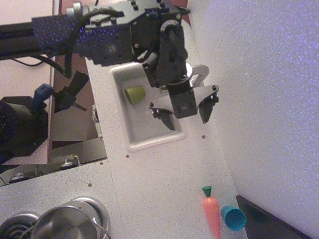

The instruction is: Turn faucet left

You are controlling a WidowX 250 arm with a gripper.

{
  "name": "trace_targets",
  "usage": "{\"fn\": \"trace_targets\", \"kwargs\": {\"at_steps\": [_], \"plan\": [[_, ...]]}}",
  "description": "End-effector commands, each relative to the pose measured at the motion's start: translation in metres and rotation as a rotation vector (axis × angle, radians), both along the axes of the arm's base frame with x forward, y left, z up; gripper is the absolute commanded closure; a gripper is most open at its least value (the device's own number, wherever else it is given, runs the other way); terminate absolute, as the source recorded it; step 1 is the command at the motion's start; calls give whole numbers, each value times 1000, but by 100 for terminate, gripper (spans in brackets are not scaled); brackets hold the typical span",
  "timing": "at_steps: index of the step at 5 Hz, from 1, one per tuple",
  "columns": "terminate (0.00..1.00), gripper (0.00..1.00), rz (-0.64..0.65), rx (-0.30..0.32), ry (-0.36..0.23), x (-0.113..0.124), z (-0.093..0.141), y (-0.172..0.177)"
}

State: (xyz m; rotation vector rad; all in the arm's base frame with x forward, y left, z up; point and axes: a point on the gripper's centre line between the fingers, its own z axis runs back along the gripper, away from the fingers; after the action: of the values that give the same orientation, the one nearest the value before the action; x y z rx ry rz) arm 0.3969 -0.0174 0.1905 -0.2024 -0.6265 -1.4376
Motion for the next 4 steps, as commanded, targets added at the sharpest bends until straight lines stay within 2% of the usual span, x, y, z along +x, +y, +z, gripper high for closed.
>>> {"fn": "trace_targets", "kwargs": {"at_steps": [1,2,3,4], "plan": [[0,0,0,0,0,0,0,0],[0,0,21,10,-27,-15,-6,22],[0,0,96,75,-57,-35,-14,70],[0,0,157,88,-79,-48,-11,106]]}}
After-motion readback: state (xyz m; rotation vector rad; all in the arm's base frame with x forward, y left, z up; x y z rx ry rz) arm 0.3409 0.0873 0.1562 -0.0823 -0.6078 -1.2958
